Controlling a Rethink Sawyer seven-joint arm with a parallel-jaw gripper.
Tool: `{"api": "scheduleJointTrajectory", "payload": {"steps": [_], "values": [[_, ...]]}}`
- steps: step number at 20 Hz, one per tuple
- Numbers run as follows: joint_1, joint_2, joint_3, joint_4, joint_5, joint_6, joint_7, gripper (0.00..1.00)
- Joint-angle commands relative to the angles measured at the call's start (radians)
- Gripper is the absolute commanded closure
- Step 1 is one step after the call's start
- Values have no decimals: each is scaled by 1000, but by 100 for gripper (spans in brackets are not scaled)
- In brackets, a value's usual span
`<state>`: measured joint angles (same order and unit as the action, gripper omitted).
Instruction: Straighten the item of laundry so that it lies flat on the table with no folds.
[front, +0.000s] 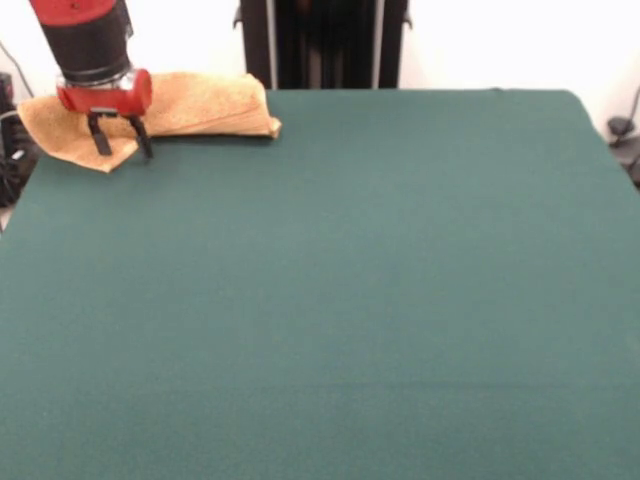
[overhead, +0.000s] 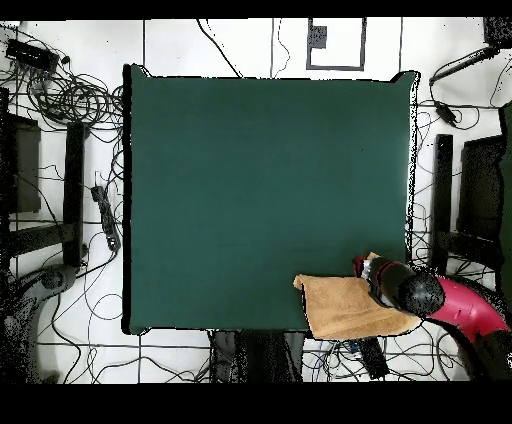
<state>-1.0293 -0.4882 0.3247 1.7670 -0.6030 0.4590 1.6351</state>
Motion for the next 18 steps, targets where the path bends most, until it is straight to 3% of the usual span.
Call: {"api": "scheduleJointTrajectory", "payload": {"steps": [1,7,13,14,18], "values": [[98,72,-94,-78,11,-73,201,0],[157,113,-226,-137,-8,-65,235,0],[165,167,-249,-174,5,-128,220,0],[168,169,-255,-176,7,-146,205,100],[156,167,-235,-179,19,-120,174,100]]}}
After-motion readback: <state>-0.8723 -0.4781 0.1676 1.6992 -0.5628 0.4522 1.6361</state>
